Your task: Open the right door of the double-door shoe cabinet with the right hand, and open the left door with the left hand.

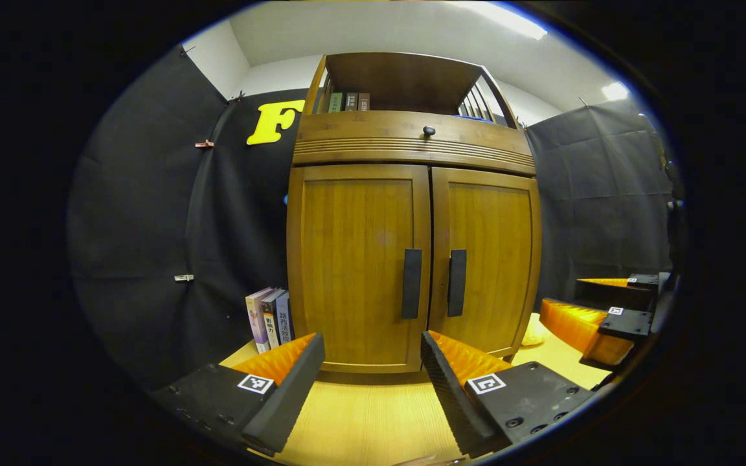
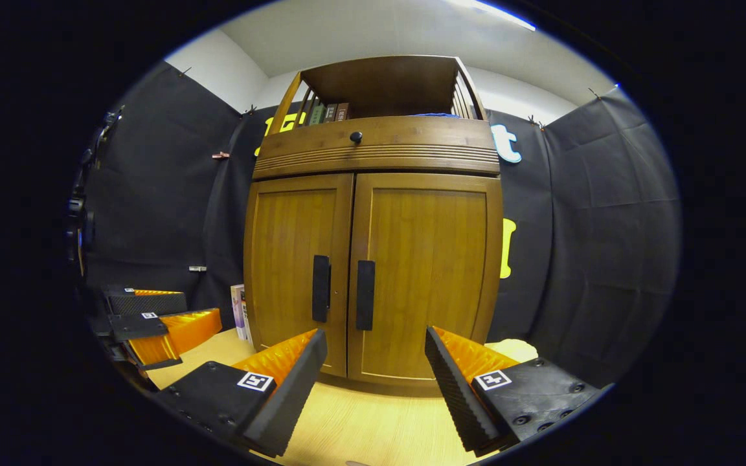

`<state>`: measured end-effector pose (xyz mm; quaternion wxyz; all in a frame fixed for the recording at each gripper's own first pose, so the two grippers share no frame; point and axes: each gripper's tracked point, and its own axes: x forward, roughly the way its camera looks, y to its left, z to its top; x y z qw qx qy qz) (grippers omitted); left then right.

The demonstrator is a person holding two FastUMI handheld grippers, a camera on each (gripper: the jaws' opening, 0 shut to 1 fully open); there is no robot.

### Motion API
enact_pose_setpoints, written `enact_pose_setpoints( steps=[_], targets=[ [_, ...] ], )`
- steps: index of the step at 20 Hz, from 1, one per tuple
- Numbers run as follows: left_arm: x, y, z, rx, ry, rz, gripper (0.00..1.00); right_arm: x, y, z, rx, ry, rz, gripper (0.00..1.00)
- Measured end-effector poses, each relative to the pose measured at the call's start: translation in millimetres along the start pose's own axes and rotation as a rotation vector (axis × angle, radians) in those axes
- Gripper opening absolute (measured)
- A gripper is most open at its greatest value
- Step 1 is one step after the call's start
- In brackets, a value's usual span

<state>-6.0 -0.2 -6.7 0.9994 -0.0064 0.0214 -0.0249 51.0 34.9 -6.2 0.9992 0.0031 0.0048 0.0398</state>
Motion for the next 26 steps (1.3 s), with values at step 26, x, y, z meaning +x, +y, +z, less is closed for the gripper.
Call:
enact_pose_setpoints(
  steps=[26],
  targets=[
    [-28.9, 59.6, 5.9, 0.048, -0.043, 0.079, 0.93, 204.3, 19.1, -36.1, 0.035, 0.017, -0.079, 0.98]
  ],
)
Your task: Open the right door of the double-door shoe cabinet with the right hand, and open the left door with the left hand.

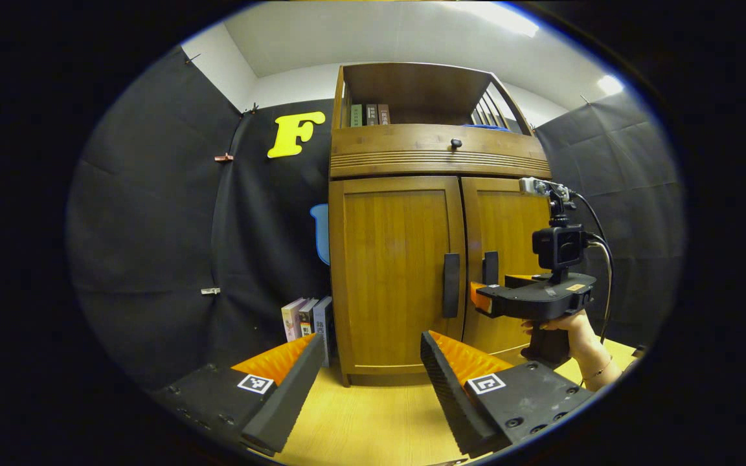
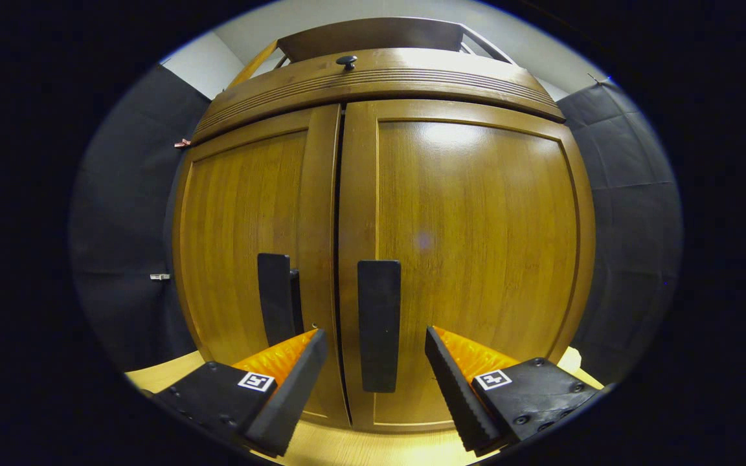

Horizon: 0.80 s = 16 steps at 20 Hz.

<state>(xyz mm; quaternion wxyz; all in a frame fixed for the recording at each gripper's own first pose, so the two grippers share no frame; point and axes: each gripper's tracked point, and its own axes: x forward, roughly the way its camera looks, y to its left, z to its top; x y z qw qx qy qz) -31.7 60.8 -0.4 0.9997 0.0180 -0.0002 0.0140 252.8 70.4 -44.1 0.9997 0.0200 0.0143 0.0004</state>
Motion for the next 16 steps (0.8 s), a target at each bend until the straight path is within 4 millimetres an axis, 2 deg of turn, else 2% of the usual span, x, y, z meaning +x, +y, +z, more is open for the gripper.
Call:
enact_pose_setpoints(
  steps=[1, 2, 3, 4, 5, 7, 8, 9, 10, 11, 12, 16],
  targets=[
    [-0.7, -0.4, -1.3, -0.003, 0.005, -0.004, 0.93, 2.9, 0.6, -0.3, -0.007, -0.003, 0.001, 0.97],
    [-1.2, -0.8, -3.4, -0.007, 0.011, -0.006, 0.93, 6.5, 1.8, -1.4, -0.014, 0.0, 0.005, 0.8],
    [-1.7, -0.6, -3.2, -0.007, 0.016, -0.007, 0.93, 10.2, 2.1, -4.7, -0.021, 0.01, 0.003, 0.76],
    [-1.7, 0.0, -4.3, -0.007, 0.019, -0.003, 0.93, 13.8, 1.5, -8.0, -0.024, 0.022, -0.005, 0.67],
    [-1.9, 1.1, -3.3, -0.007, 0.019, 0.005, 0.93, 15.7, -5.1, -9.1, -0.034, 0.021, -0.042, 0.63],
    [-2.0, 2.1, -3.1, -0.009, 0.019, 0.019, 0.93, 16.6, -3.7, -8.6, -0.035, 0.017, -0.039, 0.37],
    [-2.3, 2.4, -4.4, -0.011, 0.02, 0.024, 0.93, 15.6, -4.0, -9.2, -0.033, 0.022, -0.037, 0.41],
    [-2.7, 2.7, -4.0, -0.013, 0.021, 0.028, 0.93, 14.8, -3.5, -8.7, -0.025, 0.018, -0.034, 0.37],
    [-3.0, 3.3, -5.0, -0.015, 0.023, 0.031, 0.93, 13.3, -4.4, -8.4, -0.025, 0.02, -0.039, 0.27],
    [-3.5, 3.6, -5.4, -0.015, 0.027, 0.033, 0.93, 7.2, -4.5, -5.5, -0.034, 0.012, -0.044, 0.3],
    [-3.9, 4.6, -6.7, -0.015, 0.03, 0.036, 0.93, 11.8, -5.7, -8.2, -0.043, 0.018, -0.047, 0.22],
    [-5.5, 7.6, -2.9, -0.015, 0.028, 0.059, 0.93, -1.4, -3.6, -7.8, -0.019, 0.023, -0.009, 0.22]
  ],
)
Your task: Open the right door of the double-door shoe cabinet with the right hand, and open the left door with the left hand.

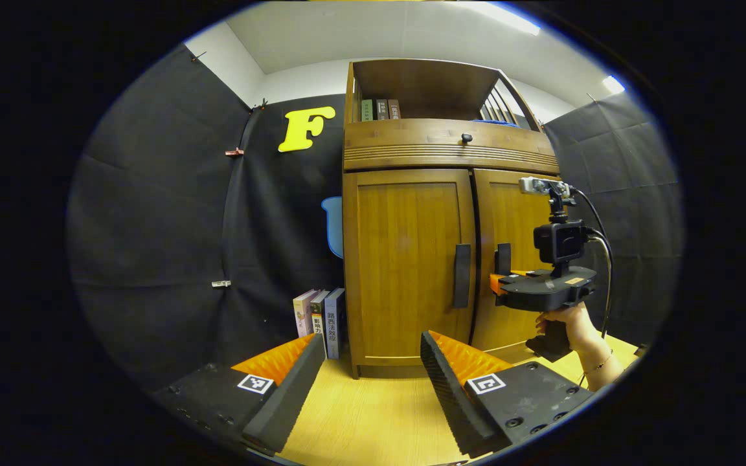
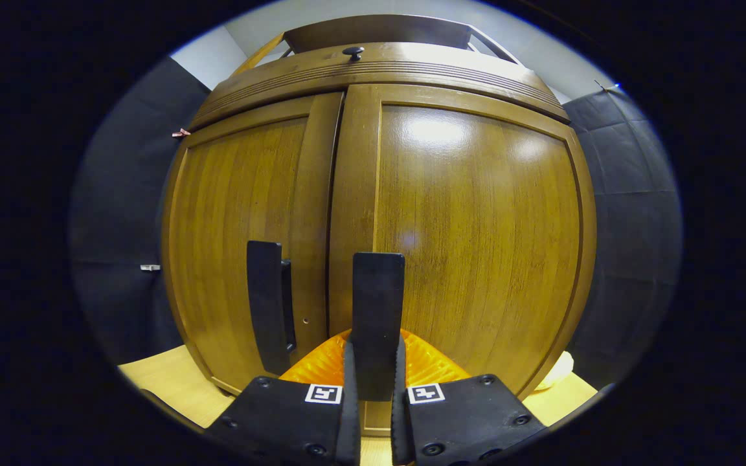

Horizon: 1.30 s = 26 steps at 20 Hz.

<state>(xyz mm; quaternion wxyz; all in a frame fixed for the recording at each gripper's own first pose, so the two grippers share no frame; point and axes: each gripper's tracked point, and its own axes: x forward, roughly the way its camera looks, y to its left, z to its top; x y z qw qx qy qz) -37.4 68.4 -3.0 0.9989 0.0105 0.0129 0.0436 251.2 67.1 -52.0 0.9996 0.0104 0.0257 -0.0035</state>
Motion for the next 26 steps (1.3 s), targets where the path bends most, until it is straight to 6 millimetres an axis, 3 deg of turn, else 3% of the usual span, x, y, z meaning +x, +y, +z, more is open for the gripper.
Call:
enact_pose_setpoints(
  steps=[12, 23, 26],
  targets=[
    [-5.7, -4.9, 1.1, -0.015, 0.003, 0.013, 0.93, -59.2, -10.6, 2.9, 0.012, 0.006, 0.092, 0.22],
    [-7.7, -9.5, 2.3, 0.004, 0.001, -0.018, 0.93, -127.2, -44.1, 6.8, -0.009, 0.006, 0.136, 0.2],
    [-8.1, -10.6, 2.7, 0.009, 0.001, -0.027, 0.93, -135.3, -50.1, 6.7, -0.006, 0.013, 0.146, 0.22]
  ],
)
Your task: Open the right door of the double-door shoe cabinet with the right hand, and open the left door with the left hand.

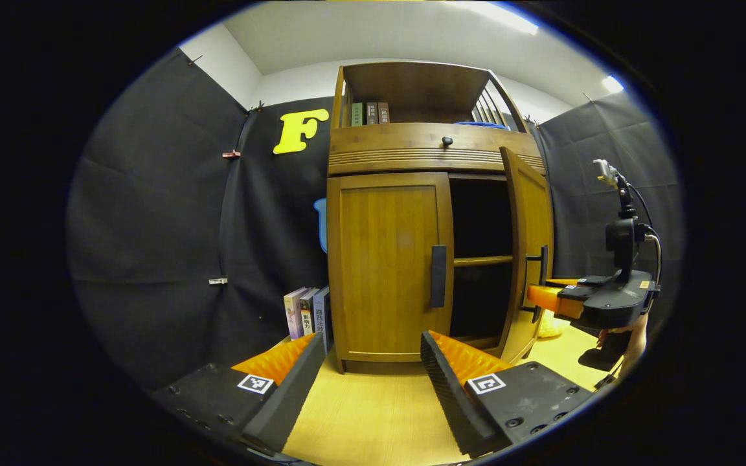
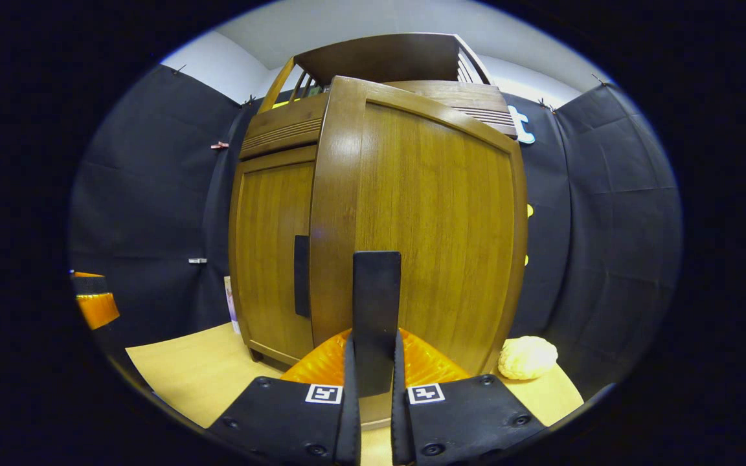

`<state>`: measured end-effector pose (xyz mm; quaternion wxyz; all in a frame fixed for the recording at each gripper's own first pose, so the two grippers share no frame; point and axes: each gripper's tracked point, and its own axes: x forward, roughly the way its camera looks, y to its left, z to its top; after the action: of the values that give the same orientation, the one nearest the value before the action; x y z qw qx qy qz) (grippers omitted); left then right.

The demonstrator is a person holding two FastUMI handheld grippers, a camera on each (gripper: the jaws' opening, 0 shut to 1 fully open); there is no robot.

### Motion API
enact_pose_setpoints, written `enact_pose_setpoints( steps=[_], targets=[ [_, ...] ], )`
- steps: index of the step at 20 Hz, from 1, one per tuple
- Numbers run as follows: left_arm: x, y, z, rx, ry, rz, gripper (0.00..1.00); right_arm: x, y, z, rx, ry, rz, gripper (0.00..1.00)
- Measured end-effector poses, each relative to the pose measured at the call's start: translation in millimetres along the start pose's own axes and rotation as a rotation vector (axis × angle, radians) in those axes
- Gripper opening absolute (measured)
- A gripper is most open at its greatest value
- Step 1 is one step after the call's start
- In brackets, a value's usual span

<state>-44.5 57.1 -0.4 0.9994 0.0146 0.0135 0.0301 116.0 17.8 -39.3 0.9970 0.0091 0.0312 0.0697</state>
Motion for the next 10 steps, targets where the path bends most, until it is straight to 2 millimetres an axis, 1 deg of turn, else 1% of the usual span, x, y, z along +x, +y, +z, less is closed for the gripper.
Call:
enact_pose_setpoints(
  steps=[4, 5, 6, 7, 10],
  targets=[
    [2.3, -4.5, 2.4, 0.012, -0.015, -0.021, 0.93, -3.1, -4.2, 4.6, 0.003, 0.001, -0.015, 0.22],
    [1.7, -6.5, 3.5, 0.014, -0.018, -0.03, 0.93, -6.4, -5.8, 6.0, 0.002, -0.001, -0.02, 0.22],
    [2.4, -8.1, 4.9, 0.017, -0.019, -0.041, 0.93, -6.3, -6.8, 6.2, 0.001, -0.003, -0.027, 0.19],
    [1.9, -10.5, 6.3, 0.016, -0.024, -0.052, 0.93, -8.3, -8.4, 8.1, 0.001, -0.006, -0.037, 0.22],
    [4.2, -18.4, 9.3, 0.011, -0.039, -0.087, 0.93, -10.7, -14.7, 11.5, -0.004, -0.002, -0.082, 0.22]
  ],
)
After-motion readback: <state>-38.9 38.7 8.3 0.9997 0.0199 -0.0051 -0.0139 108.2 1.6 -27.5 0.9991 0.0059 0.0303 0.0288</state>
